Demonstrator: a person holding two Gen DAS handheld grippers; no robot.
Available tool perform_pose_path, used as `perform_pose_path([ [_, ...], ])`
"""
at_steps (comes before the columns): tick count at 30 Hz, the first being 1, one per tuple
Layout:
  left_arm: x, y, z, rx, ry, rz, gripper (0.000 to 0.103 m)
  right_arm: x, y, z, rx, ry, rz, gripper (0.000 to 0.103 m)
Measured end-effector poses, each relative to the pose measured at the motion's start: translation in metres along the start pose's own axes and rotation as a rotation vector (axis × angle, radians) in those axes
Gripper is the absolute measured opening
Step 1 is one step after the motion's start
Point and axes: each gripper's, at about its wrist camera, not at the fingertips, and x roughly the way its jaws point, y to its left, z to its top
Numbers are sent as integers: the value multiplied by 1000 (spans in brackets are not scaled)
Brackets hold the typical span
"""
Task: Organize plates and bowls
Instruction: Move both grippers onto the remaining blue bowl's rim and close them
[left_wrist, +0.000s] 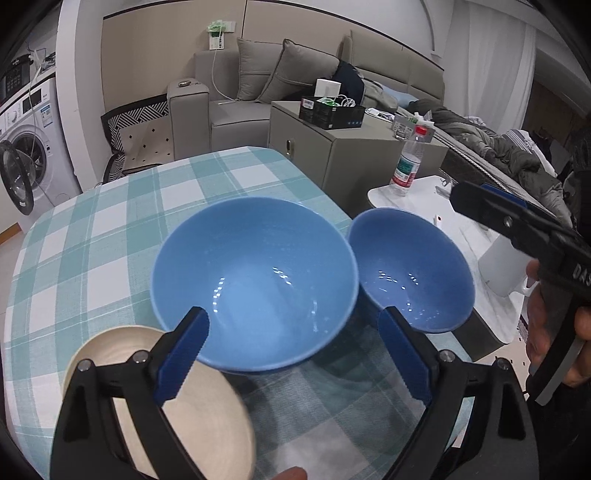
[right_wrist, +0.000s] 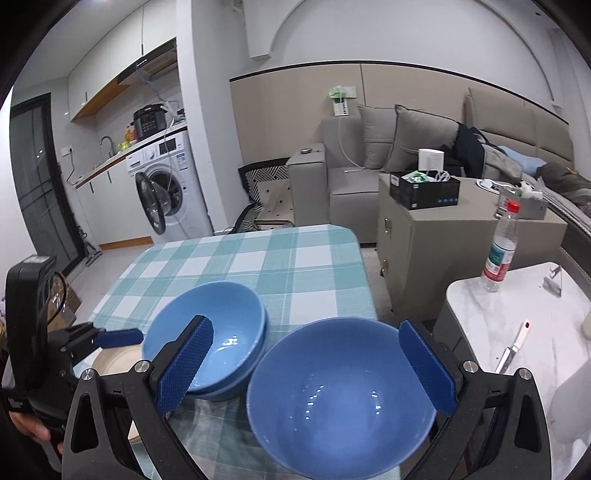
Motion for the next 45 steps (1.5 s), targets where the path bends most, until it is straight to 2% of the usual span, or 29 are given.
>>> perform_pose_path([
  [6,2,-29,-7,54,-2,5,94,-9,-13,-4,-59,3,-28,102],
  [15,19,-58,-9,69,30,-42,94,-8,-35,-9,-29,34,-28,102],
  [17,19,-64,-9,84,22,-30,94,-7,-41,-10,-16,40,-27,102],
  [21,14,-71,-9,76,24,-67,94,-9,-54,-11,19,35,-33,102],
  [25,7,-83,-10,118,7,-76,94,-12,-64,-12,45,29,-35,102],
  [31,8,-96,-12,154,24,-93,93,-6,-79,-16,76,49,-42,102],
  [45,31,-96,-9,18,74,-121,92,15,-116,-31,144,115,-91,102],
])
